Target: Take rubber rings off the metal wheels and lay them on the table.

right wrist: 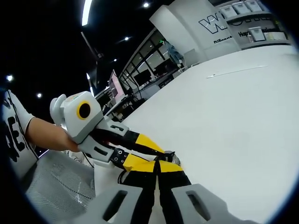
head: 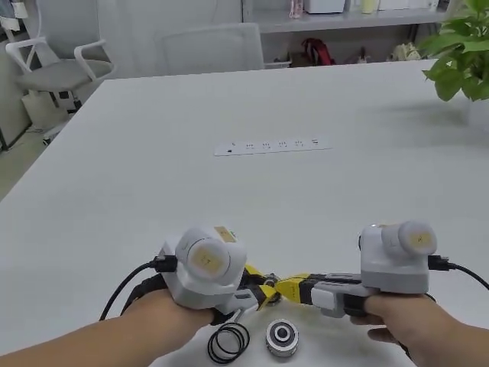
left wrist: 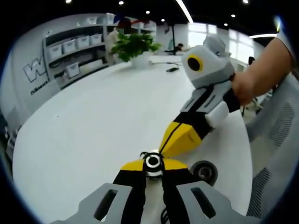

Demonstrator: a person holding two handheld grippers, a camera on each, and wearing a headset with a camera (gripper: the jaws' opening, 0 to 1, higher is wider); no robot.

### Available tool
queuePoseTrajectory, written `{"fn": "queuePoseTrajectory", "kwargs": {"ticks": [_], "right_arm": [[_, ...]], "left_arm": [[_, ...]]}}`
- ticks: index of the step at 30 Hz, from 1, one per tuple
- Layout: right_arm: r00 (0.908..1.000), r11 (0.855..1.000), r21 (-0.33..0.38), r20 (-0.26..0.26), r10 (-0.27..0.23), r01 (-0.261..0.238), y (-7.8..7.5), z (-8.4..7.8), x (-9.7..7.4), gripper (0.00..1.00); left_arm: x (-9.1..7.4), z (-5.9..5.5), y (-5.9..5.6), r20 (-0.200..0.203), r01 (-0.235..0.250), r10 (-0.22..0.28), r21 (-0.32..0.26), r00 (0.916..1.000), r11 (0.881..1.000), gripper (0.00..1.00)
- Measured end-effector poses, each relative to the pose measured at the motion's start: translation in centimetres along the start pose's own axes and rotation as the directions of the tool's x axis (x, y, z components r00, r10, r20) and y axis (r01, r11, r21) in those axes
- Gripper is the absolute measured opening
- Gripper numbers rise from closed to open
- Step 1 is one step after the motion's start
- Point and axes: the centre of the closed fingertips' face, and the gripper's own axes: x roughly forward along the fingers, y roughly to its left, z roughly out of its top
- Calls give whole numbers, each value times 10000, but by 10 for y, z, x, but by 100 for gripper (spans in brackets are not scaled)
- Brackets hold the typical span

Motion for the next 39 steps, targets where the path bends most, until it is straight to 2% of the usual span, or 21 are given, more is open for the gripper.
{"fn": "queuePoseTrajectory", "kwargs": {"ticks": [17, 25, 30, 35, 37, 39], "right_arm": [[9983, 9965, 628, 211, 537, -549, 7, 0, -5, 0], [9997, 9991, 342, 56, -257, 255, -7, -2, -3, 0], [9995, 9989, 341, 59, -323, 320, -8, -2, -2, 0], [9995, 9988, 383, 98, -304, 300, -7, -1, -3, 0], [9995, 9987, 427, 98, -299, 294, -7, -1, -3, 0], [9996, 9986, 447, 109, -277, 272, -7, -1, -3, 0]], "left_arm": [[0, 0, 0, 4, -9, 9, -7, 10000, 10000, 12], [0, 0, 0, 38, -90, 89, 180, 10000, 9998, 12], [0, 1, 0, 30, -101, 101, -45, 9999, 9999, 13], [-3, 0, -2, 65, 181, -183, 251, 9998, 9995, 14], [-5, 0, -5, 51, 431, -432, 289, 9991, 9987, 20], [-7, 0, -7, 65, 455, -457, 307, 9989, 9985, 23]]}}
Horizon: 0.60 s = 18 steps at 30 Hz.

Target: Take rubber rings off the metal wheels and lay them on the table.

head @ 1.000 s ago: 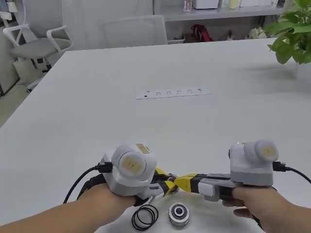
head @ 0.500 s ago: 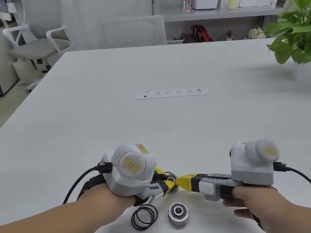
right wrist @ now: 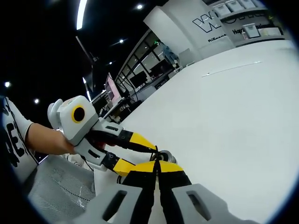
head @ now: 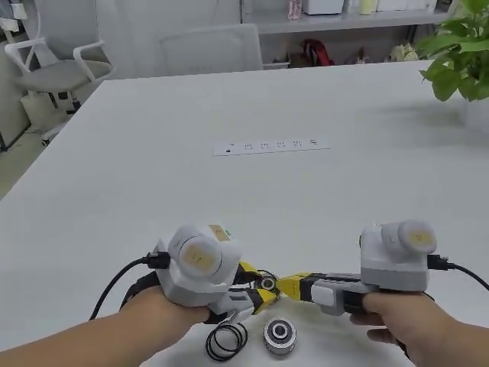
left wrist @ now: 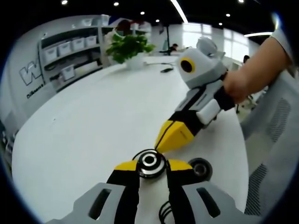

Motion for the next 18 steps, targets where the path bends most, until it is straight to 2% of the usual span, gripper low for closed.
{"fn": "queuePoseTrajectory", "kwargs": {"ticks": [4, 9, 14, 18], "right_arm": [[10000, 10000, 43, 48, 68, -69, 2, 2, 0, 0], [9997, 9998, 58, 86, 213, -213, 6, 5, 0, 0], [9992, 9992, 131, 150, 372, -374, 10, 8, 0, 0], [9985, 9985, 222, 193, 505, -510, 13, 9, 0, 0]], "left_arm": [[-6, 5, -4, 243, 148, -149, 17, 9996, 9999, 27], [-21, 17, -6, 928, 338, -332, -46, 9951, 9994, 32], [-36, 21, -5, 1182, 335, -351, 152, 9924, 9993, 36], [-44, 18, -1, 1218, 260, -266, 59, 9922, 9996, 39]]}}
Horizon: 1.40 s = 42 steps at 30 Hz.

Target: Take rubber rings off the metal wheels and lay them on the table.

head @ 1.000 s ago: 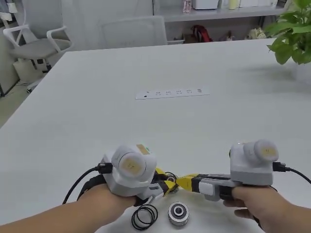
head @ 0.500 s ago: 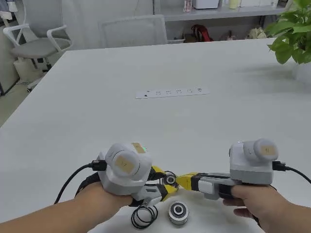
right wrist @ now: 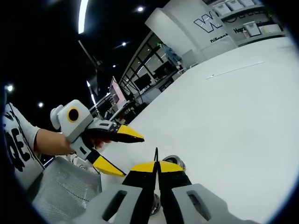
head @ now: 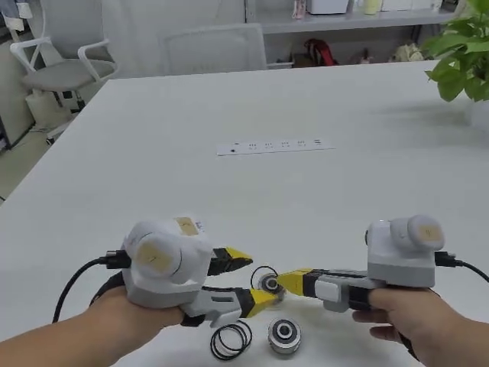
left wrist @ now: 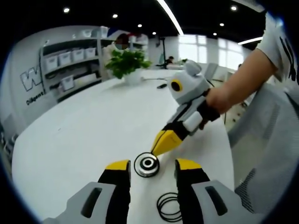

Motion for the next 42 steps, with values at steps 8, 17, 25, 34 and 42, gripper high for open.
{"fn": "queuePoseTrajectory", "kwargs": {"ticks": [8, 17, 25, 34, 42], "right_arm": [[9995, 9995, 77, 23, 316, -316, 11, 3, 1, 0], [9976, 9974, 208, 5, 690, -690, 23, 6, 5, 0], [9949, 9946, 321, -155, 992, -987, 35, 5, 8, 0], [9882, 9893, 421, -576, 1421, -1398, 49, -4, 18, 0], [9821, 9859, 511, -931, 1635, -1593, 56, -10, 24, 0]], "left_arm": [[-21, -7, 7, 72, -302, 305, -308, 9995, 9991, 49], [-47, -7, 6, 377, -439, 453, -369, 9983, 9984, 55], [-68, -16, 9, 367, -724, 746, -593, 9965, 9956, 63], [-82, -21, 12, 428, -1001, 1031, -690, 9937, 9926, 66], [-89, -24, 12, 460, -1136, 1177, -826, 9920, 9901, 68]]}}
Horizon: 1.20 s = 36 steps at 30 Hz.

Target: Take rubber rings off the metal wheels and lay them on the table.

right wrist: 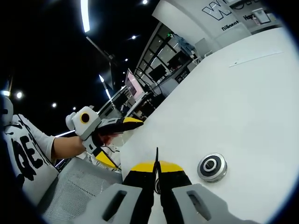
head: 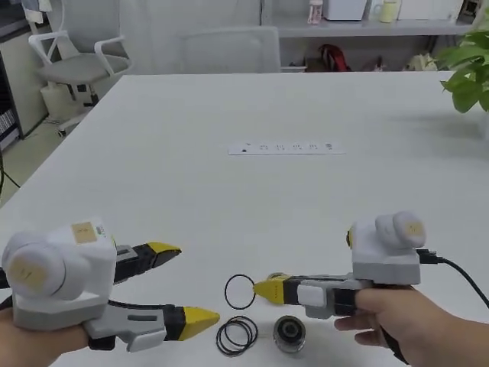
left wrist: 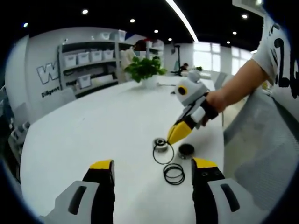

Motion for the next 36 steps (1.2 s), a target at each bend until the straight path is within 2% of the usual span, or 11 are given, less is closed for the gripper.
{"fn": "queuePoseTrajectory", "kwargs": {"ticks": [10, 21, 36], "right_arm": [[9983, 10000, 85, -590, 27, -22, 2, -13, 4, 0], [9892, 9993, 43, -1416, -370, 380, -5, -32, 1, 0], [9739, 9939, -681, -2041, -993, 871, -16, -41, -2, 0]], "left_arm": [[-6, -5, -2, -65, -62, 61, -42, 10000, 10000, 68], [-7, -8, -2, -157, -89, 89, -24, 9998, 10000, 68], [-5, -12, -4, -269, 3, -4, -11, 9996, 10000, 67]]}}
